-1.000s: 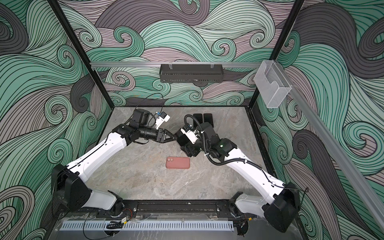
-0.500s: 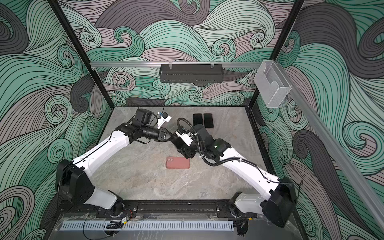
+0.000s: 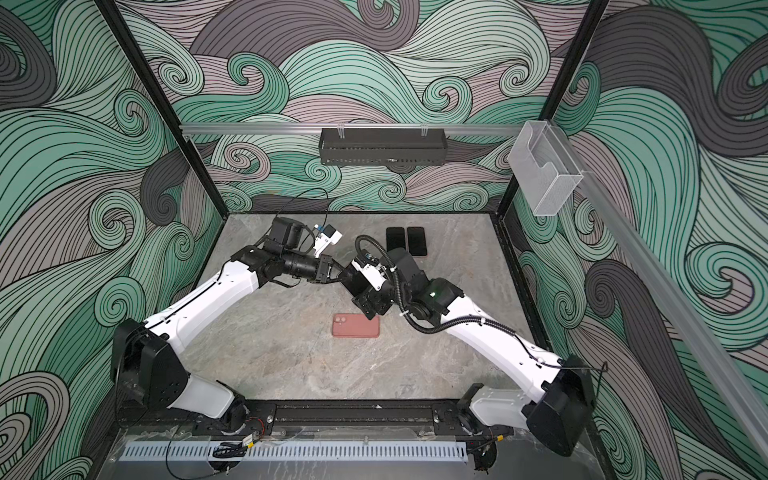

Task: Put the phone into the phone case
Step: 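Grasp the purple edge of the held phone with the left gripper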

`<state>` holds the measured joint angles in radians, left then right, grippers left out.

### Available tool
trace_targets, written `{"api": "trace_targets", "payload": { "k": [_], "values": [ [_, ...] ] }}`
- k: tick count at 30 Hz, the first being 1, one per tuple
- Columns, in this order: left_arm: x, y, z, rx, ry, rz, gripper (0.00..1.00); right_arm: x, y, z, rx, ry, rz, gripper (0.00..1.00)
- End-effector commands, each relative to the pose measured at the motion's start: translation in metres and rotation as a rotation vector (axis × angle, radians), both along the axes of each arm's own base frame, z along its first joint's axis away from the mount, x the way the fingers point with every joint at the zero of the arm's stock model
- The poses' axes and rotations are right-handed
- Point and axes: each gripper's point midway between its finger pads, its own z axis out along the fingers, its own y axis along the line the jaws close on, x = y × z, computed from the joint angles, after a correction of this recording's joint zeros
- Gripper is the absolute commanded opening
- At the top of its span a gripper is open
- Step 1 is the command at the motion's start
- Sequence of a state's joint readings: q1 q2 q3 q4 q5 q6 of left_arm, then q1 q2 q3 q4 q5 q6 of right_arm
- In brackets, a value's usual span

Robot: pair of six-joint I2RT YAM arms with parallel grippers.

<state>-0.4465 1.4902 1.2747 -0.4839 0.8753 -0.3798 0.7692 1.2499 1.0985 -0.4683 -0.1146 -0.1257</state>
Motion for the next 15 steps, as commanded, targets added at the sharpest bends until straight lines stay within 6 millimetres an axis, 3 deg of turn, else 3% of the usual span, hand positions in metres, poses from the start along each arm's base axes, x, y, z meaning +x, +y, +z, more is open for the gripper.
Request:
{"api": "trace_targets", "payload": {
  "k": [1,5,7,15],
  "values": [
    [0.012,0.011,0.022,-0.041,-0.063,0.054,0.00,-0.009,-0.002,0.007,0.035,0.009,0.010,1.00],
    [0.022,0.022,0.022,-0.053,-0.069,0.113,0.00,-0.013,-0.008,0.009,0.061,0.039,-0.017,1.00],
    [0.021,0.030,0.032,-0.072,-0.107,0.141,0.00,-0.011,-0.013,0.011,0.096,0.064,-0.048,1.00],
    [0.011,0.055,0.062,-0.167,-0.262,0.220,0.00,0.009,-0.024,0.030,0.477,0.252,-0.131,1.00]
  ]
}}
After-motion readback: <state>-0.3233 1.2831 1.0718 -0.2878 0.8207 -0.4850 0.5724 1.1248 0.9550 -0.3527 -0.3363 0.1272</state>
